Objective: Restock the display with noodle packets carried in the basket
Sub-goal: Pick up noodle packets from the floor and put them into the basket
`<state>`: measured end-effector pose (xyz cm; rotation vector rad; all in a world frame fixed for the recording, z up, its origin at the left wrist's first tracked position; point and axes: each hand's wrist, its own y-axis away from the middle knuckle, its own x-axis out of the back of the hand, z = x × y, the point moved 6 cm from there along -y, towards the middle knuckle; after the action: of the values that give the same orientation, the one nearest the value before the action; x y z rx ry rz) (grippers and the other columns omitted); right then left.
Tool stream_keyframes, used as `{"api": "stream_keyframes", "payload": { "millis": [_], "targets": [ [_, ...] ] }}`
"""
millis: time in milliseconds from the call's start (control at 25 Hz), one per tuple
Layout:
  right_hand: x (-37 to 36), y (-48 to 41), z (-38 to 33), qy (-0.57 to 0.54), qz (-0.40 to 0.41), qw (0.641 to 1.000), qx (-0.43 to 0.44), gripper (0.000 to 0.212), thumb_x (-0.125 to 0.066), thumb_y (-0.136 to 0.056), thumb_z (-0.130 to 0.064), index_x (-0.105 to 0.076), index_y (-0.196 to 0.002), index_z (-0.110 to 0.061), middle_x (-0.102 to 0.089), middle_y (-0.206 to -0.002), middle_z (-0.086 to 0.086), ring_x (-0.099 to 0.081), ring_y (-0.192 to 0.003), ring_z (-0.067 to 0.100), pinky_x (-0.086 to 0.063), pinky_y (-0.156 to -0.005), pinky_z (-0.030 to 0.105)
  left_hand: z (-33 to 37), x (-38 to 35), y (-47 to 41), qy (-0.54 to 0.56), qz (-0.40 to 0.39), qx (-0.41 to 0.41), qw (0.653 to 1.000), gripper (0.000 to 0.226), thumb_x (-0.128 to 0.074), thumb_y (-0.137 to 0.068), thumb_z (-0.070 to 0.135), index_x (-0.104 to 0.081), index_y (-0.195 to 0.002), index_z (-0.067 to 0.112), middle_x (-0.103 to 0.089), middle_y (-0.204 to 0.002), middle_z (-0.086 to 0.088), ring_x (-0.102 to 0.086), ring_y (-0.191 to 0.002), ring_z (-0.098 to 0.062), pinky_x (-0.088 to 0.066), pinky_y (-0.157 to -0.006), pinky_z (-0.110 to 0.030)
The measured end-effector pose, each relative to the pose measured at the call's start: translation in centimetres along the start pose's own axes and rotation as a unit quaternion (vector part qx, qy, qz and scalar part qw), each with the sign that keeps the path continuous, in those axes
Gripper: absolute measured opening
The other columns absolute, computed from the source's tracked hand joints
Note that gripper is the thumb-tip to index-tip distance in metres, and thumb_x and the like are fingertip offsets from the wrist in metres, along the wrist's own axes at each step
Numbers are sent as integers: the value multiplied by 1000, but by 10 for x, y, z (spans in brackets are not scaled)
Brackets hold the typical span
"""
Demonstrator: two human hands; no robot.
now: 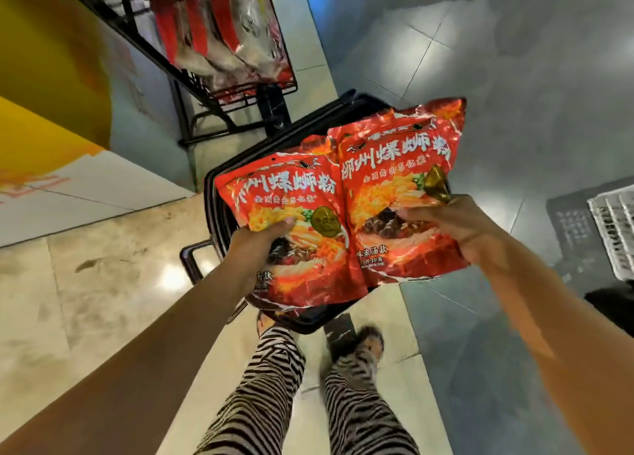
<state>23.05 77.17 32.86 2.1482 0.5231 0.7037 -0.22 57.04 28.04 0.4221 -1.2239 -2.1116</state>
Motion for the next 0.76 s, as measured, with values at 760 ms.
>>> {"api": "stream_keyframes", "payload": {
  "millis": [760],
  "targets": [
    [-18,-90,-57,466,161,825,277,99,-56,-80,-72,-22,-151,-11,-36,-143,24,-32,-132,40,-30,-107,50,17,-56,12,-362,394,-158,830,83,-48,-91,67,-21,-155,22,-17,-161,-16,-18,-145,-42,-19,-114,-56]
  ]
}}
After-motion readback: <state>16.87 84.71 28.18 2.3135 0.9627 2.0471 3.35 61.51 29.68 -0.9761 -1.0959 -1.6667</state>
